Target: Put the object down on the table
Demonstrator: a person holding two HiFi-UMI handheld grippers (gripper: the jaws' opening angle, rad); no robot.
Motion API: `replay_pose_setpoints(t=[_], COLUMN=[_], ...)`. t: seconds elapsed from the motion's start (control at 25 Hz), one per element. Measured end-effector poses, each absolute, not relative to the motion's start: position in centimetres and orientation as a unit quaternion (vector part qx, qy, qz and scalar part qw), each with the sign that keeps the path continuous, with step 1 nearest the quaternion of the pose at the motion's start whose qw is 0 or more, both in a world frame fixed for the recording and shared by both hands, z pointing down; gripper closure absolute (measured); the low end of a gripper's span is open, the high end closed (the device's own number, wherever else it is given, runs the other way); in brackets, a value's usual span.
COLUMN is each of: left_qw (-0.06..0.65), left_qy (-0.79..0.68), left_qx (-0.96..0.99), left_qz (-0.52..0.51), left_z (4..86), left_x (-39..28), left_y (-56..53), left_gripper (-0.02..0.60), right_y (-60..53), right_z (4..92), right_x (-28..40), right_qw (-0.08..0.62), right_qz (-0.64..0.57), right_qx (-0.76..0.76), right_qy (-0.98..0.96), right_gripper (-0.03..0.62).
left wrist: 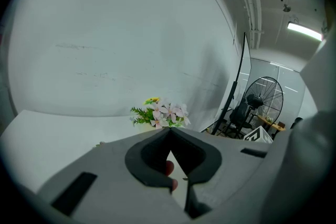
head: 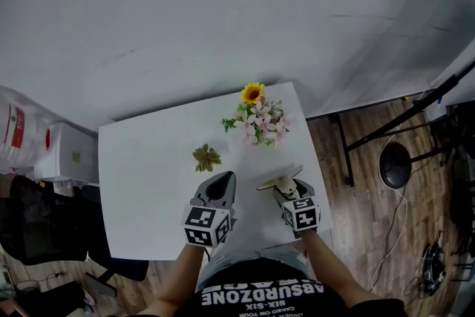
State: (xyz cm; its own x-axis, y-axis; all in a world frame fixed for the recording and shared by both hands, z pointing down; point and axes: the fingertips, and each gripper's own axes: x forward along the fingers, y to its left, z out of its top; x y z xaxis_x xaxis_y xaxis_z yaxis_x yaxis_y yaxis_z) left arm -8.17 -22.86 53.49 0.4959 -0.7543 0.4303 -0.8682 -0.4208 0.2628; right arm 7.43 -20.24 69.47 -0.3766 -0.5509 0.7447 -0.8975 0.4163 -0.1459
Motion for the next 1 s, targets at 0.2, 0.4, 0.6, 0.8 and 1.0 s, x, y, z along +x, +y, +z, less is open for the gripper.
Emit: replay_pose_setpoints(t=[0.2, 0.4, 0.6, 0.8, 1.0], left_qw=[0.230, 0.230, 0.230, 0.228, 0.228], left_qy=[-0.486, -0.487, -0.485, -0.481, -0.481], left_qx=[0.834, 0.833, 0.835, 0.837, 0.837], left_qz=[0.124, 0.126, 0.124, 0.124, 0.126], left_z=[53.5, 53.6, 53.6, 53.5, 53.6], left_x=[-8.1, -8.0, -7.6, -7.0, -6.7], left_y=[-22.9, -22.9, -23.0, -22.9, -22.7], left_gripper=[0.577, 0.577, 0.577, 0.577, 0.577], right_y=[-20.0, -19.9, -19.7, -19.5, -19.2], right_z=[70.2, 70.9, 71.5, 71.9, 72.2], right_x=[7.5, 7.6, 7.8, 8.0, 8.2], right_qw=[0.320, 0.330, 0.336, 0.342, 0.348], right_qz=[0.277, 0.274, 0.271, 0.268, 0.258], right_qx=[0.462, 0.460, 0.460, 0.460, 0.458], right_qy=[-0.779, -0.777, -0.776, -0.774, -0.776], right_gripper=[0.312, 0.312, 0.310, 0.310, 0.310])
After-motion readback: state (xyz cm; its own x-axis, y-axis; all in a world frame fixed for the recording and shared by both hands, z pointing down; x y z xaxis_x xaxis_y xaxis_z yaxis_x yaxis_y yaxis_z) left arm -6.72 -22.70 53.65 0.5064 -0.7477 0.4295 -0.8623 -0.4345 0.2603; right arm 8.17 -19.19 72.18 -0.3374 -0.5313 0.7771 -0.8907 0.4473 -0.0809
